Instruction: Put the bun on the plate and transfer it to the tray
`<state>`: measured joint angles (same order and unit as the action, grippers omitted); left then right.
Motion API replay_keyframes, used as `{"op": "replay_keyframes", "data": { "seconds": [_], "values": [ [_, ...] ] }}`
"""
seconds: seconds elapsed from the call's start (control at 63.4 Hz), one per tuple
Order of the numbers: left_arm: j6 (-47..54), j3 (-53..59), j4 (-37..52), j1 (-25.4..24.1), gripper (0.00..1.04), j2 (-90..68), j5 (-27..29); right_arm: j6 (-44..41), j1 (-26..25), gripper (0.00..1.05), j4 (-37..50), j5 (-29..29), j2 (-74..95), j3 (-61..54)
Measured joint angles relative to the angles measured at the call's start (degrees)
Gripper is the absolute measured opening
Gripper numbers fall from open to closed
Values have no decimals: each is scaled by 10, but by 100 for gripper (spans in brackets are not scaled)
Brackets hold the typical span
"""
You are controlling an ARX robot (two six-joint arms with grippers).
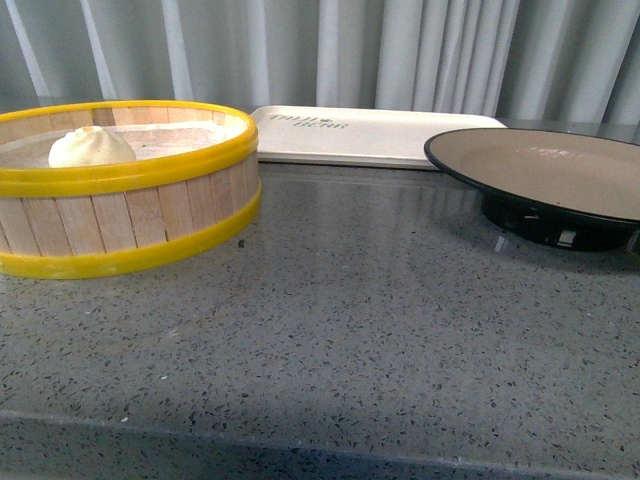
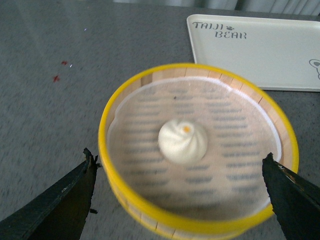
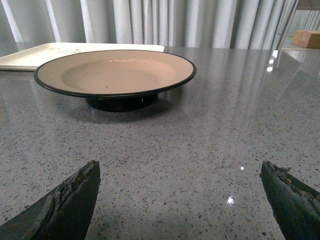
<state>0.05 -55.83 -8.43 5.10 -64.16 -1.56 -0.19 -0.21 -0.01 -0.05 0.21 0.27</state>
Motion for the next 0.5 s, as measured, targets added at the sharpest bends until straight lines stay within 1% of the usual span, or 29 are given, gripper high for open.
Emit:
{"op": "replay_keyframes", "data": {
  "seconds": [0.079, 0.237, 0.347, 0.505],
  "values": [
    [16, -91, -27, 42, 98, -75, 27, 0, 0, 96, 0, 0, 0, 0],
    [50, -216, -72, 99, 98, -185, 76, 0, 0, 96, 0, 0, 0, 0],
    [69, -265, -109, 116, 98, -243, 99, 0, 0, 96, 0, 0, 0, 0],
    [82, -293, -139, 110, 98, -298, 132, 0, 0, 96, 0, 0, 0, 0]
  ]
}}
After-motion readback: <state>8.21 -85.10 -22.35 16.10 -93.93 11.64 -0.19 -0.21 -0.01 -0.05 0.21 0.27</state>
